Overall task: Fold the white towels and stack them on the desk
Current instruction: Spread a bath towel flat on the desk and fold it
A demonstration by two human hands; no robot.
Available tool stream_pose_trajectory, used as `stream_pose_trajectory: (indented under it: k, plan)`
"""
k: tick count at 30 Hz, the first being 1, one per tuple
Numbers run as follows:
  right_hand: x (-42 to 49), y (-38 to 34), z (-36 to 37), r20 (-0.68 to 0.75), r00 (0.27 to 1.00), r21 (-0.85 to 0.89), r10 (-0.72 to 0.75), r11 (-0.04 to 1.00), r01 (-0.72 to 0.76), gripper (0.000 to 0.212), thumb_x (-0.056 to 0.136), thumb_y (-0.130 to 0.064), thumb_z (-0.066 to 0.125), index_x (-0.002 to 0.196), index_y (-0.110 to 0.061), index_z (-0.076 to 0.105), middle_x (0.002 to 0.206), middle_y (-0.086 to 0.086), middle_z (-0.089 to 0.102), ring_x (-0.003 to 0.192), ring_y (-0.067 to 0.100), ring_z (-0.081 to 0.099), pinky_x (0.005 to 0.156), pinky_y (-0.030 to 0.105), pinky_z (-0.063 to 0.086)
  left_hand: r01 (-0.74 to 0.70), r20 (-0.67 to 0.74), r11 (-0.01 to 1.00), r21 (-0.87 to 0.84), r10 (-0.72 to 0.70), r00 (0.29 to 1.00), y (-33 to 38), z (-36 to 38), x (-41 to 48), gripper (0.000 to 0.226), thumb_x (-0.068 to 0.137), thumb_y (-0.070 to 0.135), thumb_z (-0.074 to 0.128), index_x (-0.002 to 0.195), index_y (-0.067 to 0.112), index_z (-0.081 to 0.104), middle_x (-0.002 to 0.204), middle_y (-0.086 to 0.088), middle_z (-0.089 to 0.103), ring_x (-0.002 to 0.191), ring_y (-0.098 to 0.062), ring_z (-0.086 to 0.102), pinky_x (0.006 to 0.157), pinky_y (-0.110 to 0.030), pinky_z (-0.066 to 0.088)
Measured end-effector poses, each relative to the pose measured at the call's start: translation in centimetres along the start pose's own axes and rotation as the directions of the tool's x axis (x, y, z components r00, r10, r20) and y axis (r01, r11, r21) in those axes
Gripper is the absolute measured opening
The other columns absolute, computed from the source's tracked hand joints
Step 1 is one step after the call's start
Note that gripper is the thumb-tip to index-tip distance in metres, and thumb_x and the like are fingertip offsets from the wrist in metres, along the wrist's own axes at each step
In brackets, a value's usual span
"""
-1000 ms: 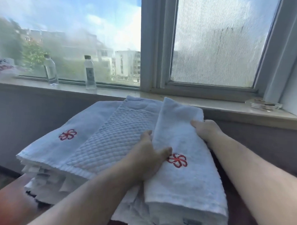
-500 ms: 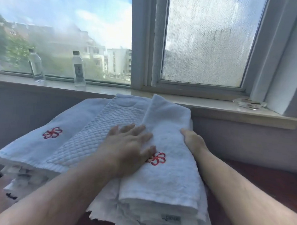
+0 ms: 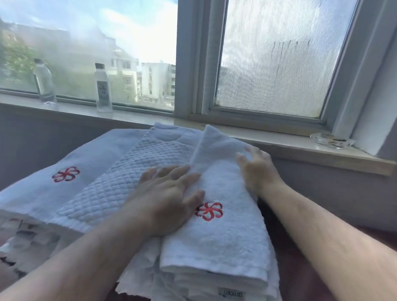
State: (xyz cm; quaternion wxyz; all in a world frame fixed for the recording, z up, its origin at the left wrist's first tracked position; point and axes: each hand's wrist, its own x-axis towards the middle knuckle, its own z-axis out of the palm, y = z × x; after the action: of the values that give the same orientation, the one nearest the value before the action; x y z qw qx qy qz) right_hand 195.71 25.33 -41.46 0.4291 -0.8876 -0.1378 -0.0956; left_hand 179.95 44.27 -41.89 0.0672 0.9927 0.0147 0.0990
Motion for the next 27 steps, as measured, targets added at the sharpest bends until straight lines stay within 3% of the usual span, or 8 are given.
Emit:
stream_pose_trajectory:
  k: [4, 8, 12, 16, 19, 21, 25, 27]
  plan:
    - [3.3, -2.4, 1.7, 0.214, 0.967, -0.151, -0.141, 0.973, 0.175, 0.049, 0.104, -0.051, 0.036, 0.142, -0.026, 0.054, 0.156, 0.001, 0.042, 0.147, 0.024, 0.032, 0.122, 0.045, 0.022, 0.0, -0.011, 0.999, 0.054, 0.001, 1.0, 0.1, 0.5, 0.0, 0.076, 0.091, 0.077, 0.012, 0.158, 0.041, 0.011, 0.167, 0.019, 0.003, 0.152, -0.003, -0.004, 0.123, -0.043, -0.003]
    - [6.1, -2.6, 3.8, 0.417, 0.904, -0.308, -0.091, 0.922, 0.235, 0.057, 0.108, -0.052, 0.027, 0.16, -0.03, 0.025, 0.167, 0.0, 0.025, 0.154, 0.02, 0.02, 0.126, 0.042, 0.012, -0.012, 0.015, 0.997, 0.08, 0.011, 1.0, 0.4, 0.9, 0.3, 0.096, 0.077, 0.085, -0.002, 0.159, 0.037, 0.012, 0.167, 0.017, 0.0, 0.153, -0.006, -0.006, 0.122, -0.047, -0.005]
    - [7.4, -2.5, 4.6, 0.433, 0.9, -0.423, -0.046, 0.871, 0.248, 0.073, 0.097, -0.073, 0.029, 0.159, -0.036, 0.023, 0.167, -0.004, 0.022, 0.154, 0.019, 0.018, 0.125, 0.047, 0.013, -0.019, 0.027, 0.996, 0.083, 0.017, 1.0, 0.2, 1.1, 0.7, 0.113, 0.065, 0.092, -0.006, 0.159, 0.034, 0.017, 0.168, 0.016, 0.003, 0.153, -0.009, -0.004, 0.12, -0.05, -0.005]
    - [6.9, -1.7, 5.1, 0.446, 0.895, -0.345, -0.023, 0.918, 0.196, 0.078, 0.092, -0.079, 0.031, 0.159, -0.046, 0.01, 0.169, -0.009, 0.011, 0.156, 0.02, 0.005, 0.125, 0.052, 0.008, -0.021, 0.027, 0.996, 0.086, 0.019, 0.999, 0.2, 1.8, 0.9, 0.116, 0.064, 0.094, -0.004, 0.158, 0.031, 0.021, 0.168, 0.014, 0.006, 0.153, -0.009, -0.003, 0.118, -0.049, -0.008]
    - [5.7, -1.5, 3.7, 0.425, 0.9, -0.122, -0.096, 0.979, 0.162, 0.053, 0.102, -0.054, 0.048, 0.152, -0.037, 0.042, 0.161, -0.007, 0.035, 0.15, 0.016, 0.029, 0.122, 0.036, 0.023, -0.012, 0.046, 0.997, 0.073, 0.009, 0.999, 0.3, 1.8, 1.1, 0.117, 0.064, 0.096, -0.002, 0.157, 0.031, 0.023, 0.168, 0.012, 0.007, 0.153, -0.01, -0.003, 0.118, -0.049, -0.009]
    - [4.0, -1.4, 1.7, 0.446, 0.892, 0.033, -0.066, 0.998, 0.058, 0.031, 0.106, -0.03, 0.051, 0.133, -0.022, 0.064, 0.141, 0.001, 0.059, 0.122, 0.013, 0.058, 0.101, 0.021, 0.044, -0.008, 0.068, 0.996, 0.088, 0.002, 0.998, 0.3, 1.5, 1.1, 0.116, 0.064, 0.096, 0.001, 0.158, 0.03, 0.02, 0.168, 0.012, 0.005, 0.153, -0.01, -0.004, 0.119, -0.048, -0.009]
    - [-1.7, -1.3, -2.4, 0.437, 0.899, -0.139, 0.004, 0.988, 0.063, 0.042, 0.102, -0.032, 0.058, 0.142, -0.018, 0.057, 0.138, -0.007, 0.055, 0.124, 0.013, 0.053, 0.108, 0.028, 0.038, 0.003, 0.082, 0.995, 0.098, -0.011, 0.997, 0.5, 0.7, -0.1, 0.109, 0.072, 0.092, 0.002, 0.159, 0.028, 0.013, 0.169, 0.008, 0.003, 0.154, -0.013, -0.005, 0.122, -0.049, -0.009]
    - [-4.8, -1.2, -4.0, 0.441, 0.898, -0.178, 0.007, 0.981, 0.08, 0.039, 0.103, -0.033, 0.057, 0.137, -0.015, 0.061, 0.139, -0.006, 0.059, 0.119, 0.012, 0.057, 0.1, 0.024, 0.039, 0.024, 0.093, 0.993, 0.115, -0.035, 0.995, 1.0, 0.4, -1.2, 0.1, 0.081, 0.087, 0.004, 0.16, 0.027, 0.009, 0.169, 0.007, 0.0, 0.155, -0.015, -0.006, 0.123, -0.047, -0.007]
